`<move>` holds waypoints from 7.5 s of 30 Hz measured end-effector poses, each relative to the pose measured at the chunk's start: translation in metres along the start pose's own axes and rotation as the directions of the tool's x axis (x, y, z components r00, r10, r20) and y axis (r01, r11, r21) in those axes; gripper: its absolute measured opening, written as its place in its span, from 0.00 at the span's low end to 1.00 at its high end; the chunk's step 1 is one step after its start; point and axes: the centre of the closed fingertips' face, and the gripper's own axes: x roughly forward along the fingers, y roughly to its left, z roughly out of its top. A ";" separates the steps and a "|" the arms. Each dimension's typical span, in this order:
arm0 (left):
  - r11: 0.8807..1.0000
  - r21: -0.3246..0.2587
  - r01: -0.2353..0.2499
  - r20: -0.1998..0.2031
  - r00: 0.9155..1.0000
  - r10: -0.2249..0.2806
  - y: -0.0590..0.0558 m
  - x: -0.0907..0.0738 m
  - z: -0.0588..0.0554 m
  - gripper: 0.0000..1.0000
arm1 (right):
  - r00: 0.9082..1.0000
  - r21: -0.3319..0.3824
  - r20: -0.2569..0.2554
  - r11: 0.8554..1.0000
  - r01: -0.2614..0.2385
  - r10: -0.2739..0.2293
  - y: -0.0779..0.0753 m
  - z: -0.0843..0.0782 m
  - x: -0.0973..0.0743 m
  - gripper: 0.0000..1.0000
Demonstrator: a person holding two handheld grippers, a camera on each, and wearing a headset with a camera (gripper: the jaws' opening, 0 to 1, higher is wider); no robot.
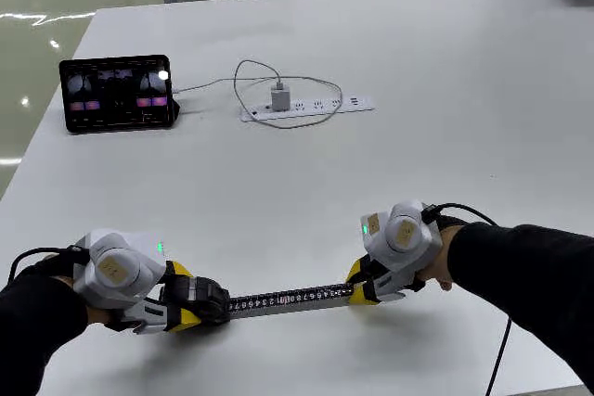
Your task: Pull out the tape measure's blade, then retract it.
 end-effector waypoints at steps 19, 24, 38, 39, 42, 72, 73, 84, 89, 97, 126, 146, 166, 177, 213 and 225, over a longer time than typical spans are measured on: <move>1.000 -0.005 -0.005 0.006 1.000 0.005 0.000 0.000 0.000 0.30 | 1.000 0.008 -0.008 1.000 -0.006 0.006 -0.002 -0.008 -0.005 0.10; 1.000 -0.006 -0.005 0.007 1.000 0.005 0.000 0.000 0.000 0.30 | 1.000 0.009 -0.012 1.000 -0.005 0.006 -0.002 -0.011 -0.008 0.10; 1.000 -0.009 -0.005 0.009 1.000 0.005 0.001 0.000 0.000 0.30 | 1.000 -0.001 -0.024 1.000 -0.009 0.009 -0.003 -0.019 -0.013 0.09; 1.000 -0.009 -0.004 0.008 1.000 0.005 0.001 0.000 0.000 0.30 | 1.000 -0.001 -0.025 1.000 -0.009 0.009 -0.003 -0.019 -0.013 0.09; 1.000 -0.009 -0.005 0.008 1.000 0.005 0.000 0.000 0.000 0.30 | 1.000 0.000 -0.027 1.000 -0.008 0.008 -0.003 -0.021 -0.014 0.09; 1.000 -0.008 -0.009 0.003 1.000 0.009 0.000 -0.001 0.000 0.30 | 0.999 0.025 -0.031 1.000 0.009 -0.008 -0.006 -0.036 -0.023 0.09; 1.000 -0.008 -0.008 0.003 1.000 0.008 0.001 -0.001 0.000 0.30 | 0.999 0.025 -0.031 1.000 0.009 -0.009 -0.006 -0.036 -0.023 0.09; 1.000 -0.007 -0.009 0.004 1.000 0.009 0.000 -0.001 0.000 0.30 | 0.999 0.033 -0.035 0.999 0.013 -0.012 -0.007 -0.041 -0.026 0.10; 1.000 -0.007 -0.009 0.004 1.000 0.009 0.000 0.000 0.000 0.30 | 0.999 0.036 -0.035 0.999 0.017 -0.015 -0.006 -0.041 -0.027 0.10; 1.000 -0.008 -0.011 0.006 1.000 0.011 0.000 0.000 0.001 0.30 | 0.999 0.039 -0.037 0.999 0.015 -0.014 -0.006 -0.041 -0.027 0.10; 1.000 0.002 -0.015 -0.016 1.000 0.015 0.001 0.001 0.001 0.32 | 0.993 -0.052 -0.111 0.998 0.020 -0.026 -0.005 -0.042 -0.025 0.12; 1.000 0.011 -0.001 -0.100 0.995 0.002 0.001 -0.001 -0.005 0.39 | 0.992 -0.072 -0.124 0.997 0.011 -0.020 0.002 -0.038 -0.028 0.23; 0.997 -0.024 0.067 -0.079 0.994 -0.069 -0.005 -0.013 0.005 0.65 | 0.991 -0.072 -0.130 0.997 0.000 -0.010 0.007 -0.037 -0.040 0.34; 0.990 -0.030 0.136 -0.086 0.987 -0.138 -0.020 -0.013 0.003 0.83 | 0.991 -0.042 -0.137 0.999 -0.019 0.013 0.011 -0.040 -0.041 0.46; 0.913 -0.393 -0.110 0.140 0.974 0.178 -0.009 -0.024 -0.010 0.99 | 0.989 0.251 0.027 0.958 0.137 -0.148 0.030 -0.054 -0.054 0.99; 0.814 -0.508 -0.280 0.195 0.884 0.425 0.003 -0.049 -0.013 0.99 | 0.929 0.406 0.147 0.877 0.257 -0.340 0.022 -0.046 -0.085 0.99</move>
